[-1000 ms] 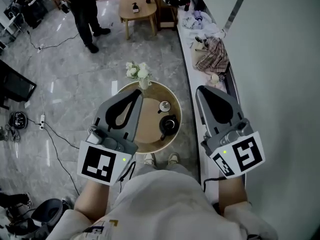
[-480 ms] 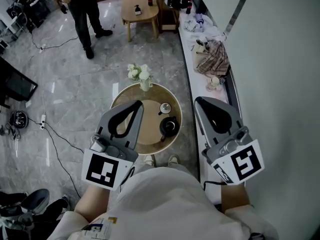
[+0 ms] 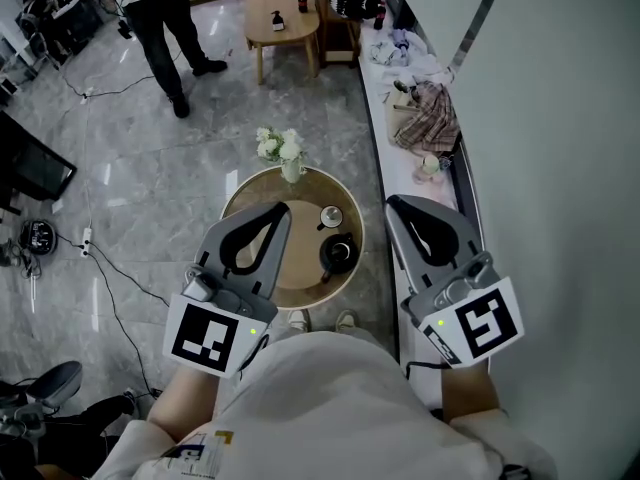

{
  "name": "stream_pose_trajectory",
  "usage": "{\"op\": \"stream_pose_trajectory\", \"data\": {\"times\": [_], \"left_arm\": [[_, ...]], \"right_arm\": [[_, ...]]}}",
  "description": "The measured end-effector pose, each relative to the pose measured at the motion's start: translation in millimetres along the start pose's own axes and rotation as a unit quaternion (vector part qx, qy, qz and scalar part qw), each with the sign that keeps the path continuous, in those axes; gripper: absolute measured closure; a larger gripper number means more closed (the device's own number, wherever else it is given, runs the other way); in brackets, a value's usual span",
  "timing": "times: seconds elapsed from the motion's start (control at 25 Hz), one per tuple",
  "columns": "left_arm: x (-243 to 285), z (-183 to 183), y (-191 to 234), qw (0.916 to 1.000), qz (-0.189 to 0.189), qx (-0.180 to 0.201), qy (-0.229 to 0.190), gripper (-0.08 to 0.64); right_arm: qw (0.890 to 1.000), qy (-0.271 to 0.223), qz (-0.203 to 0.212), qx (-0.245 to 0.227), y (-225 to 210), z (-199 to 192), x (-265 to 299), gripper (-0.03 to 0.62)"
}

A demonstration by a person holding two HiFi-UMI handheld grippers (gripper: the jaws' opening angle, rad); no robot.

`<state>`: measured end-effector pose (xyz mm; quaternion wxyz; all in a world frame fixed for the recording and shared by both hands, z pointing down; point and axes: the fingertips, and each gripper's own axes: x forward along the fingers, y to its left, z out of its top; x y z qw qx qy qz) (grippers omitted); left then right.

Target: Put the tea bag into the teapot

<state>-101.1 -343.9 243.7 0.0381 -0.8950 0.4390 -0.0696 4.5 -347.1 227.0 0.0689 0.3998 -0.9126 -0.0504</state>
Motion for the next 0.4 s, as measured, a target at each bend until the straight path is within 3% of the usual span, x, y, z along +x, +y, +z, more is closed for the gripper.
{"op": "stream_pose_trajectory", "data": {"times": [0.4], "left_arm": [[-0.5, -0.5, 3.0, 1.0000, 0.004, 0.008, 0.000, 0.552]], "right_arm": [[1.000, 0.008, -0.011, -0.007, -4.9, -1.3, 5.5, 0.584]]}}
